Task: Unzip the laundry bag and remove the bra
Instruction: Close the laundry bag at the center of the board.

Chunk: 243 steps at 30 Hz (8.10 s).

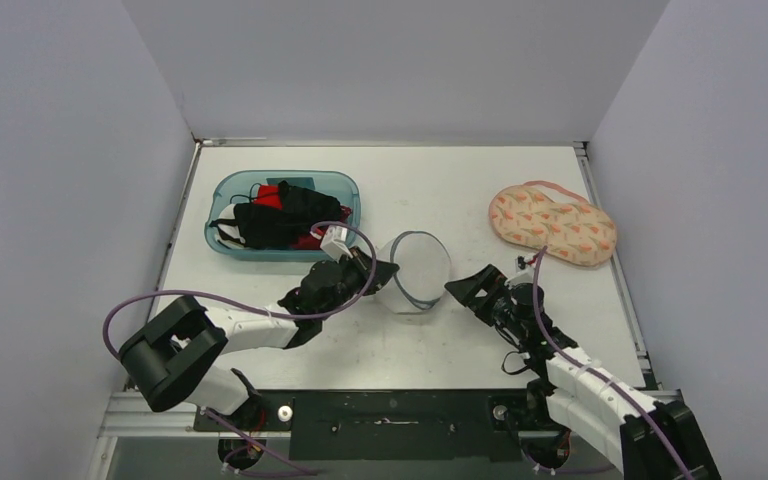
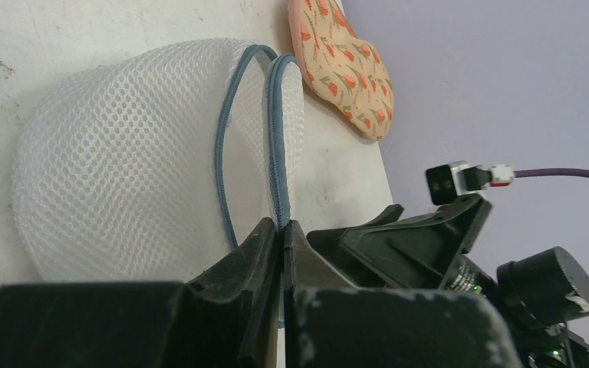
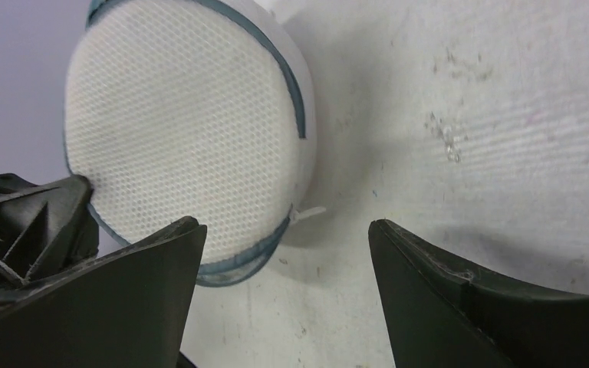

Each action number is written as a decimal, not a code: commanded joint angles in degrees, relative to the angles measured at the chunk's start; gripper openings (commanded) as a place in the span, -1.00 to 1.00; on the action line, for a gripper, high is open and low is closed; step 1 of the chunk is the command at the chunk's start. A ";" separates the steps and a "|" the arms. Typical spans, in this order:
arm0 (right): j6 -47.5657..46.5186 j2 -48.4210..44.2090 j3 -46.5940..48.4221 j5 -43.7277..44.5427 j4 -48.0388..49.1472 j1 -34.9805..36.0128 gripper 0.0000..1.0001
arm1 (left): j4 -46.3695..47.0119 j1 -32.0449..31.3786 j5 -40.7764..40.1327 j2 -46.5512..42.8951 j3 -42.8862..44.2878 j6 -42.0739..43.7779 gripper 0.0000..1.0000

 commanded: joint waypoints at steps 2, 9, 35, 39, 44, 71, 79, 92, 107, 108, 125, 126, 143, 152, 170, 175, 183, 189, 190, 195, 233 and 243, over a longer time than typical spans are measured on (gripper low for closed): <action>9.17 8.13 -3.10 -5.34 21.30 -0.19 0.58 | 4.16 0.40 0.27 -1.46 -0.37 -0.01 -1.00; 11.83 19.03 -3.47 -5.16 31.93 -0.03 0.48 | 4.72 0.44 0.40 -1.42 -0.67 -0.31 -1.00; 6.79 28.09 4.34 -7.43 29.44 3.87 -0.89 | -0.30 0.52 -0.21 -5.07 -1.11 0.37 -0.91; -7.37 19.93 11.67 -3.97 5.82 3.58 -0.89 | -11.92 1.63 1.12 -9.91 1.33 2.31 0.08; -18.39 15.21 17.10 -2.97 -12.16 2.48 -0.89 | -23.04 3.19 1.62 -14.59 3.97 5.94 0.82; -19.34 9.40 10.51 -19.00 -10.91 -7.59 -0.89 | -25.85 4.83 15.29 4.75 25.30 24.86 0.68; -20.14 8.97 9.84 -20.71 -11.11 -8.94 -0.89 | -38.32 1.50 10.29 10.84 33.68 35.52 0.29; -20.40 8.55 9.48 -21.67 -10.73 -9.45 -0.89 | -39.41 2.15 9.29 15.53 34.12 35.08 -0.09; -17.81 2.36 10.70 -24.42 -9.61 -9.65 -0.89 | -25.69 2.99 11.38 3.65 18.38 17.30 -1.00; -16.64 1.84 10.62 -25.28 -8.64 -9.71 -0.89 | -24.72 2.99 11.46 2.17 16.76 15.18 -1.00; -4.46 4.18 6.07 -28.47 3.82 -9.72 -0.89 | -5.81 2.02 9.27 -9.74 -7.37 -6.92 -1.00; -5.95 4.77 6.12 -27.82 2.82 -9.62 -0.89 | -5.59 2.02 8.75 -9.77 -7.78 -6.95 -1.00; -8.81 19.48 6.26 -15.09 6.71 1.39 -0.89 | -20.05 1.87 1.73 -12.21 -3.75 1.36 -0.56; -10.39 19.64 7.99 -12.82 4.79 3.15 -0.89 | -38.09 0.84 -4.91 -25.66 -2.78 5.43 0.49; -13.65 19.39 13.74 -2.13 -3.84 12.17 -0.89 | -30.75 -4.91 1.56 -16.29 3.56 10.34 0.23; -13.70 20.01 13.92 -0.89 -3.60 13.60 -0.89 | -29.07 -4.16 -0.85 -12.78 1.37 10.29 -0.06; -13.89 19.32 14.20 -0.55 -4.49 14.64 -0.59 | -25.24 -0.88 -3.01 -7.94 -1.86 9.09 -0.45; -15.41 14.94 17.04 0.99 -10.04 14.71 0.22 | -24.50 -0.87 -3.01 -6.08 -2.17 9.08 -0.50; -16.03 14.01 17.92 1.15 -11.59 14.75 0.28 | -24.43 -0.88 -3.01 -6.08 -2.25 9.06 -0.50; -16.74 12.18 23.16 -3.15 -13.02 15.01 0.18 | -24.35 -0.87 -2.84 -6.67 -2.47 9.08 -0.50; -11.45 32.46 3.81 2.42 12.14 19.47 -0.43 | -15.85 -0.95 -2.20 0.19 -8.45 6.89 -0.61; -13.82 17.50 12.14 3.29 -4.32 20.00 0.12 | -22.36 -1.06 -1.75 -9.12 -7.14 6.78 -0.28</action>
